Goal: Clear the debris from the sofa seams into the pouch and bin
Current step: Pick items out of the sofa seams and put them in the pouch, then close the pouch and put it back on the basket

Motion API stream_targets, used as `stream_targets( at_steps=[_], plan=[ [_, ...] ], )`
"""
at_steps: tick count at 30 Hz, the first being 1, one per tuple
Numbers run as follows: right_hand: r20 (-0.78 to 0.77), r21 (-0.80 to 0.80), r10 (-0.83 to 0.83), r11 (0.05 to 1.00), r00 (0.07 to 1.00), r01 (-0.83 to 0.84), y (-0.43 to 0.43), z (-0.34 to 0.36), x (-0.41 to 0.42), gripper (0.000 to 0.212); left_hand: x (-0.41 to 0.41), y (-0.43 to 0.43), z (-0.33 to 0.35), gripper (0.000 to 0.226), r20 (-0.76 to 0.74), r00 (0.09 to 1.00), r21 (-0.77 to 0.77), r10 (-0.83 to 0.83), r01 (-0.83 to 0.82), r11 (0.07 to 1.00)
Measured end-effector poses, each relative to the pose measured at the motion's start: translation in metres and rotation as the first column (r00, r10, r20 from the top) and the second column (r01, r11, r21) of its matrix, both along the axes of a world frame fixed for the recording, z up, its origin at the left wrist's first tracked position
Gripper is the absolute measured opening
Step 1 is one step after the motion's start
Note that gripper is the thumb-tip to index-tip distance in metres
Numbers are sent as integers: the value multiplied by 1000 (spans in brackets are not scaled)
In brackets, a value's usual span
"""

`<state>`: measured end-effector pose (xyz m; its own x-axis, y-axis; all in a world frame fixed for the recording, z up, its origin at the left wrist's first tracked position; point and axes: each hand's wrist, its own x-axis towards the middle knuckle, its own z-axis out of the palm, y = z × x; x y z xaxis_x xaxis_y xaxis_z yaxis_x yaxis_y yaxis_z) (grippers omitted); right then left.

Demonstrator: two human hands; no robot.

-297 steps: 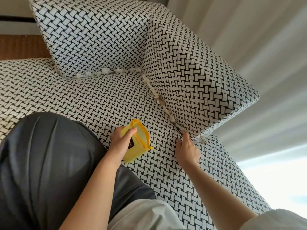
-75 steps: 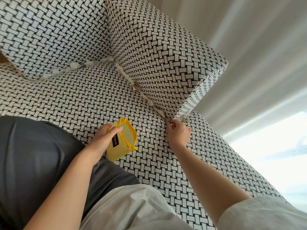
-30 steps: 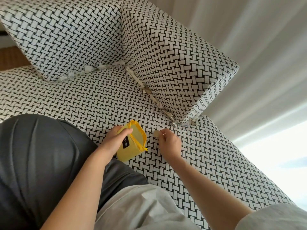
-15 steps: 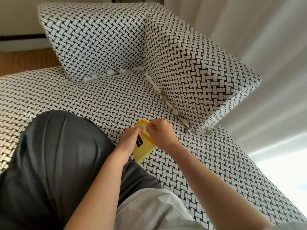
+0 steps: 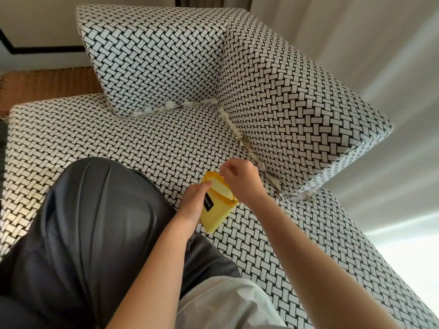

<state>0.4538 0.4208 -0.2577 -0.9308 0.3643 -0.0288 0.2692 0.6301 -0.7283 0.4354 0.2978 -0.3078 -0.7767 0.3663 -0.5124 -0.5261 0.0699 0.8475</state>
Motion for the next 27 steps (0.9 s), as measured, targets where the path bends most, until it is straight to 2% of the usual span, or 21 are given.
stream_targets(
  at_steps=[4,6,8,10,13,17,19,21,24,27],
  plan=[
    [-108,-7,-50,999,993,50,-1,-5,10,18,-3,-3,2,24,83,989,50,123,-127,991],
    [-91,-102,21,994,996,-31,1,-11,18,24,-5,-4,2,27,111,968,93,227,-237,967],
    [-42,-175,139,974,989,-144,-2,-16,24,27,-6,-5,2,42,157,933,112,323,-341,933],
    [-37,-155,166,973,985,-170,-6,-22,27,22,-7,-5,3,56,171,909,90,380,-399,912],
    [-133,-69,89,993,987,-99,-8,-24,23,9,-7,-5,3,62,162,920,78,357,-373,925],
    [-277,-149,-20,989,961,-22,1,-16,17,8,-6,-5,3,56,149,961,166,234,-257,952],
    [-307,-204,-55,979,950,-9,5,-12,16,7,-5,-4,2,44,56,982,147,181,-187,971],
    [-289,-226,-60,974,956,-7,11,-10,15,6,-4,-5,2,29,-27,981,124,192,-187,974],
    [-191,-128,5,991,982,-30,18,-9,14,4,-4,-8,2,19,-90,963,103,255,-246,964],
    [-114,12,-50,999,992,52,20,-11,11,16,-4,-7,2,17,-167,939,47,301,-297,954]
  ],
)
